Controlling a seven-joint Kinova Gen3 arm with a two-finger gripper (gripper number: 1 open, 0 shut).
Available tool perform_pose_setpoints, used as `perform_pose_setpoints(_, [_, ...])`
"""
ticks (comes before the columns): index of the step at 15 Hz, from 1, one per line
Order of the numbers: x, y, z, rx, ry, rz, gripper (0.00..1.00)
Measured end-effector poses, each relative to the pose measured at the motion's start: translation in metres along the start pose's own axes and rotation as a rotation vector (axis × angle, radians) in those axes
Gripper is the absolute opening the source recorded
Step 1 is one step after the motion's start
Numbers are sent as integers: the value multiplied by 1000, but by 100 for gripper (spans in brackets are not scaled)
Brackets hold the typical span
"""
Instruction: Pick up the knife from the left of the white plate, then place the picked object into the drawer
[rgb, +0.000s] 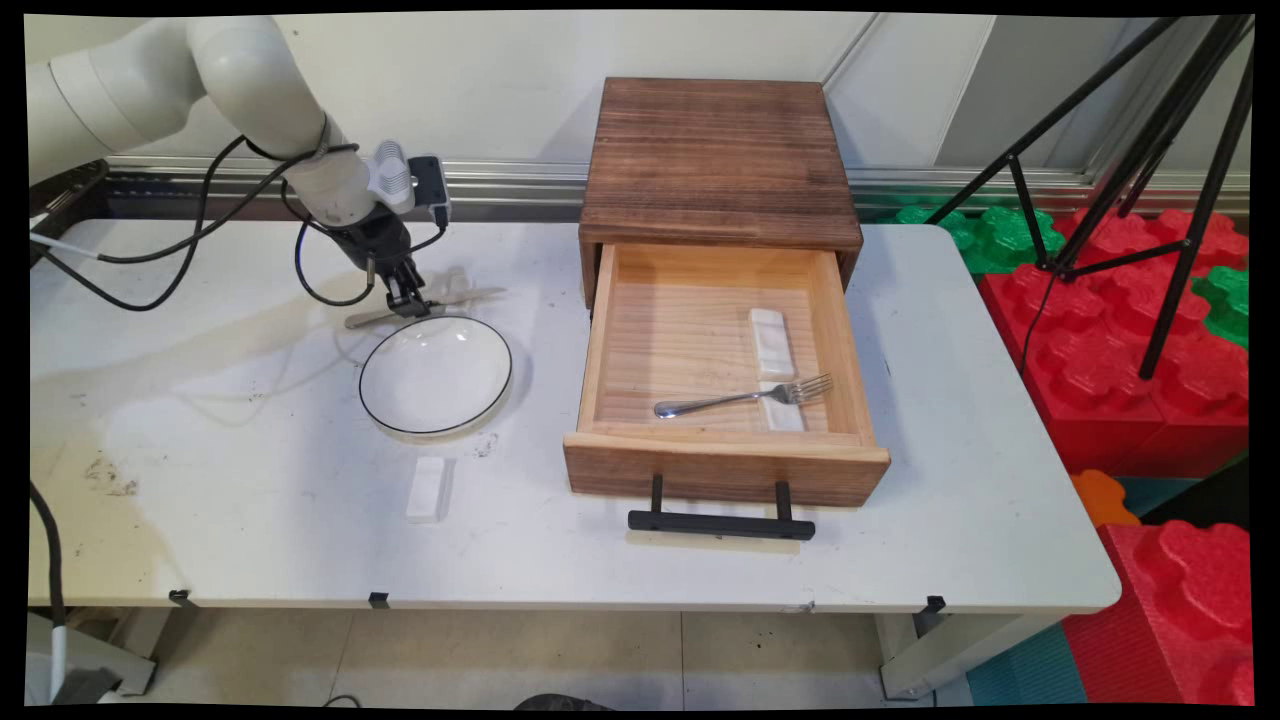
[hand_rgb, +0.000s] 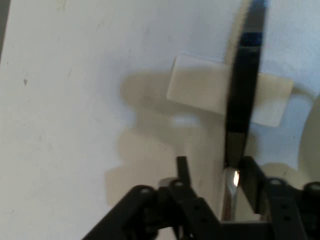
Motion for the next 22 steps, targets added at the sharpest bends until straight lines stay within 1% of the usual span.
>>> perform_pose_setpoints(6, [-6,7,-4,-18,-5,5,0])
perform_pose_setpoints(7, [-7,8,-4,-18,-6,-2,0])
perform_pose_setpoints(9, [-9,8,-6,-5,-3,-37,0])
perform_pose_setpoints(14, [-10,8,-23,57,22,-147,0])
perform_pose_setpoints(18, [-9,14,-56,116,62,-228,0])
perform_pose_setpoints(22, [2,21,-94,159,120,-259,0])
